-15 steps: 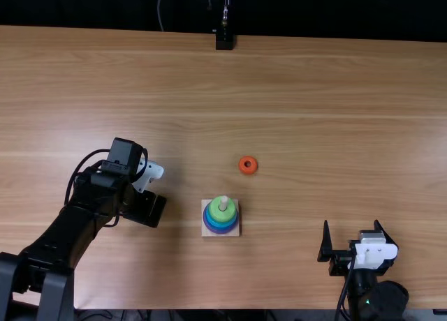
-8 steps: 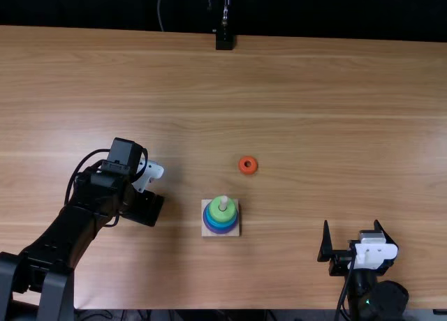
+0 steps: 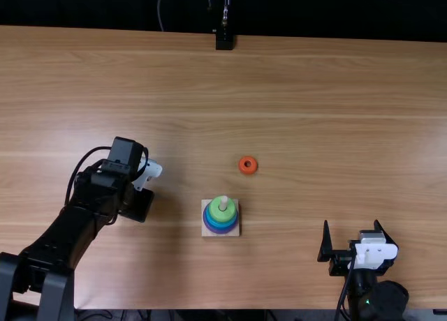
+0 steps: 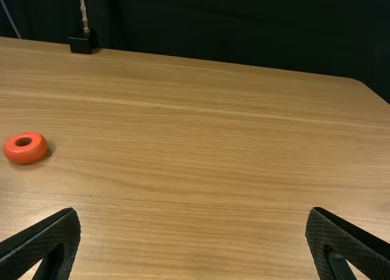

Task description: Build the Hanoi tower: stack the rings onto the peg from bottom to top in this color order: purple, dark blue, light blue, dark green, light green, yellow, orange.

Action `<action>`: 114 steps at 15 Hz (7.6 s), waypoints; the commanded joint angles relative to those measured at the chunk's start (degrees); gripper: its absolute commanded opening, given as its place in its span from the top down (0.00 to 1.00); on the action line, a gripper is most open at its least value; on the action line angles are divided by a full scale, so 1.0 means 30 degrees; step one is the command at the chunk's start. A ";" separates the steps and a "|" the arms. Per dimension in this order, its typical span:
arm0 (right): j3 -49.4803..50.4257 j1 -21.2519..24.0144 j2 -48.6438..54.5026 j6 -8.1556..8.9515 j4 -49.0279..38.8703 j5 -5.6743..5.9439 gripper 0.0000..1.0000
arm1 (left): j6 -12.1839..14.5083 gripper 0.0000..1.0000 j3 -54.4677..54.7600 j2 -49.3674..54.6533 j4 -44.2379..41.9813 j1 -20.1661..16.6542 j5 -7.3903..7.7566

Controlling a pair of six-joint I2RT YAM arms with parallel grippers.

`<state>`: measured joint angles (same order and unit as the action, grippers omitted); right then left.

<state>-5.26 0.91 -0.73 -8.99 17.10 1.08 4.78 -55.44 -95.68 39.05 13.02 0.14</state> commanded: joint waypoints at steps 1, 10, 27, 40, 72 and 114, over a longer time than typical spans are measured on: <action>0.1459 0.0137 0.0244 -0.0025 0.1281 0.0061 0.00 | 0.0342 1.00 -0.0592 -0.0011 -0.0008 -0.0120 -0.0504; 0.1459 0.0137 0.0244 -0.0025 0.1281 0.0061 0.00 | 0.0025 1.00 -0.5954 0.1864 0.6144 0.0554 -0.0540; 0.1459 0.0137 0.0244 -0.0025 0.1281 0.0061 0.00 | -0.6022 1.00 -1.6354 -0.0568 1.3035 0.9079 -0.0399; 0.1459 0.0137 0.0244 -0.0025 0.1281 0.0061 0.00 | -0.7428 1.00 -1.7145 -0.2150 1.2719 1.0632 -0.0293; 0.1459 0.0137 0.0244 -0.0025 0.1281 0.0061 0.00 | -0.7322 0.00 -1.7174 -0.1945 1.2859 0.9724 -0.0504; 0.1459 0.0137 0.0244 -0.0025 0.1316 0.0061 0.00 | -0.2647 0.00 1.8480 3.1893 -0.4262 -0.3137 -0.0223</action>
<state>-5.26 0.91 -0.73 -9.08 17.10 1.06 -4.14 -6.00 -0.67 21.45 3.75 -0.89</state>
